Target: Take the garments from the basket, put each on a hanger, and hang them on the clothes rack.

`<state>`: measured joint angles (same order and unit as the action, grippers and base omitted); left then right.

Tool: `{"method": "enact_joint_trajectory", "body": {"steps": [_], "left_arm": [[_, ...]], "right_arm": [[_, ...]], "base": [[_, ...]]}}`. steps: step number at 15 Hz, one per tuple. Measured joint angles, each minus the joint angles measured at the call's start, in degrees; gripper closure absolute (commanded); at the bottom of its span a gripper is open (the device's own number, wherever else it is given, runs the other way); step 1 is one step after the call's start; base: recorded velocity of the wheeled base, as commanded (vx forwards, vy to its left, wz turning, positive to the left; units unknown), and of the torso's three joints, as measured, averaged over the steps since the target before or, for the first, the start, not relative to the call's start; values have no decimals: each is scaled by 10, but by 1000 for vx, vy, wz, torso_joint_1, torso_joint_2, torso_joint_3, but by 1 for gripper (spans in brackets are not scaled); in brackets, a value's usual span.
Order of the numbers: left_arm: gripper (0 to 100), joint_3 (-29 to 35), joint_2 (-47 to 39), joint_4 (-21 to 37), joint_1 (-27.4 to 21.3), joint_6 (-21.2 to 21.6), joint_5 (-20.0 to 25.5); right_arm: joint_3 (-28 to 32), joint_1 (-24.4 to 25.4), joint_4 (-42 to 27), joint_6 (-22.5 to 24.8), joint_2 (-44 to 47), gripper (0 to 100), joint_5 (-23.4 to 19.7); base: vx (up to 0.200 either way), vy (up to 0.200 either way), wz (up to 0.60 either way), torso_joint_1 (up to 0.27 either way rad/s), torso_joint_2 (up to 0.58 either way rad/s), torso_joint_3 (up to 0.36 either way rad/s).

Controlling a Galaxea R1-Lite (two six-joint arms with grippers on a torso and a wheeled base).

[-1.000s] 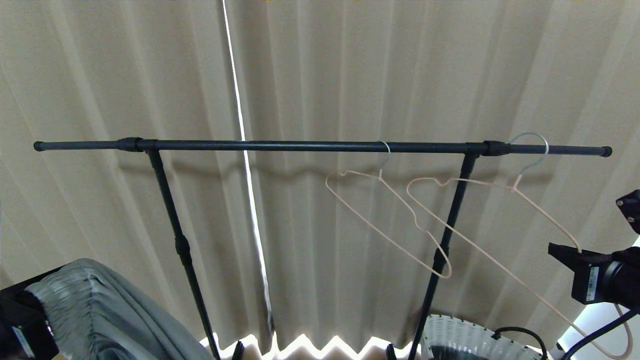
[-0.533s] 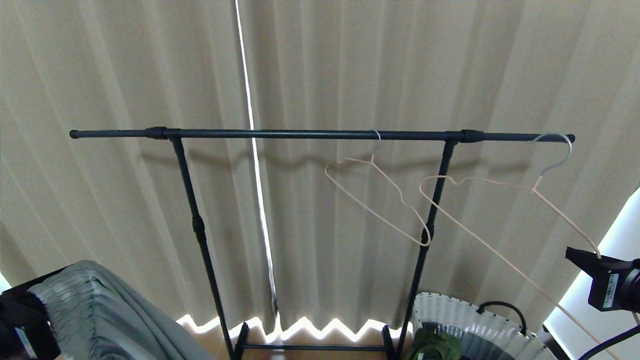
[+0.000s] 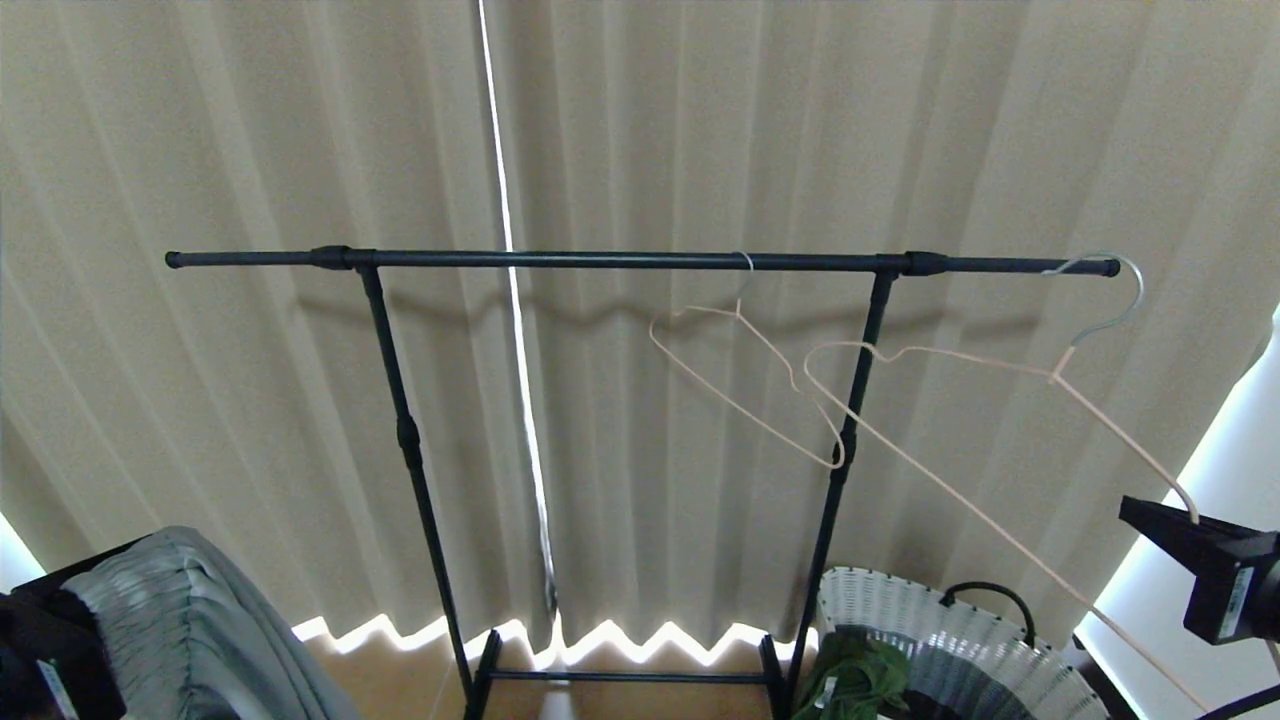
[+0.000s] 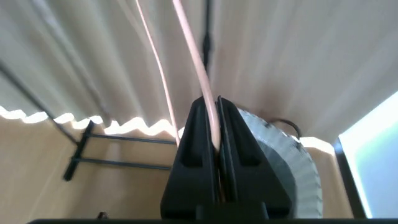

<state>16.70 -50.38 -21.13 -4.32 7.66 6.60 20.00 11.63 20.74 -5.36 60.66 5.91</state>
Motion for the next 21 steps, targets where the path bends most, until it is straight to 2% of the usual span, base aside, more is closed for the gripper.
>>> {"method": "enact_joint_trajectory", "body": {"steps": [4, 11, 14, 17, 21], "left_arm": [[100, 1, 4, 1, -1, -1, 0], [100, -1, 5, 1, -1, 7, 0], [100, -9, 8, -1, -8, 12, 0], [100, -26, 21, -1, -50, 27, 0], [100, -17, 20, 4, -150, 52, -7]], "right_arm": [[-30, 51, -6, 4, -21, 100, 0], [-34, 58, -8, 4, -26, 100, -2], [-44, 59, -8, 4, -26, 100, -3], [-50, 75, -8, 4, -22, 100, -4], [-35, 102, 0, 2, 3, 100, -9]], "base": [[0, 150, 0, -1, -1, 2], [0, 200, 0, 3, 4, 6], [0, 0, 0, 0, 0, 0], [0, 0, 0, 0, 0, 0], [0, 0, 0, 0, 0, 0]]}}
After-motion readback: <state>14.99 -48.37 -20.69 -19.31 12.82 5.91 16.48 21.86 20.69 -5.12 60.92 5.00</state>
